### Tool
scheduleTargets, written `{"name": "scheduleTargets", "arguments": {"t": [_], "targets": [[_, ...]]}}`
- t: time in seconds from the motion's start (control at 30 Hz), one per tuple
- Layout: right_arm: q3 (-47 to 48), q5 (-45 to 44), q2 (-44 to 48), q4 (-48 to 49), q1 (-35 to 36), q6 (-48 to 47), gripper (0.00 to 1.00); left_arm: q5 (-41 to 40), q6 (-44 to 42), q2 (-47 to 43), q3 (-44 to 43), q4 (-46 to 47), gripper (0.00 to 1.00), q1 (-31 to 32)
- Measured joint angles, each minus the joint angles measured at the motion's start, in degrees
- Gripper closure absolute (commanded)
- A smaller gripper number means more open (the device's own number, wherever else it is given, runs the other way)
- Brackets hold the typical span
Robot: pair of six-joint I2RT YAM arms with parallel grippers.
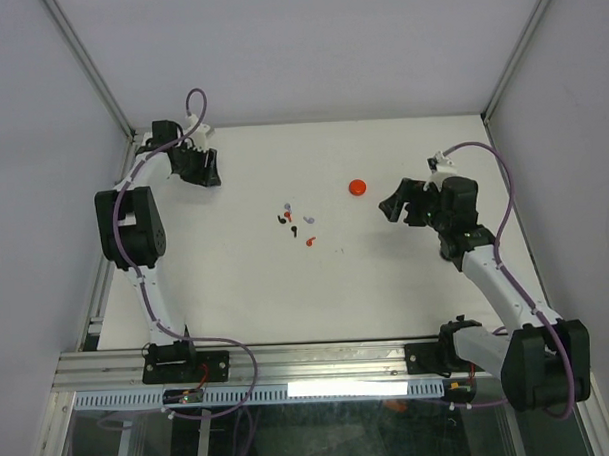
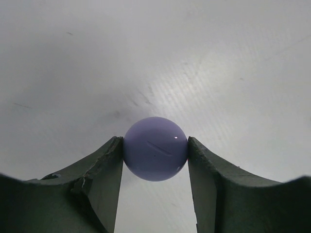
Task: Insert the wireless bluetooth earbuds into the charging case
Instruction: Pick up the charging case at the center of the board.
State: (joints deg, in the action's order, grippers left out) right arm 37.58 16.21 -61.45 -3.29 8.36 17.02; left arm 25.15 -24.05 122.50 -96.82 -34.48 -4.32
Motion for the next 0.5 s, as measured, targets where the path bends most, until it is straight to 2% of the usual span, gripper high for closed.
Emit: {"name": "scheduleTargets", "arguments": {"t": [0.27, 0.5], "targets": [[0.61, 4.15, 1.25, 0.57, 2.93, 1.6, 0.2, -2.89, 10.93, -16.87, 19.69, 10.01, 0.83, 8.7], [3.67, 6.67, 1.03, 0.63, 8.02, 3.76, 0.21, -9.88, 21.53, -31.39, 31.89, 22.01, 0.82, 17.99]]}}
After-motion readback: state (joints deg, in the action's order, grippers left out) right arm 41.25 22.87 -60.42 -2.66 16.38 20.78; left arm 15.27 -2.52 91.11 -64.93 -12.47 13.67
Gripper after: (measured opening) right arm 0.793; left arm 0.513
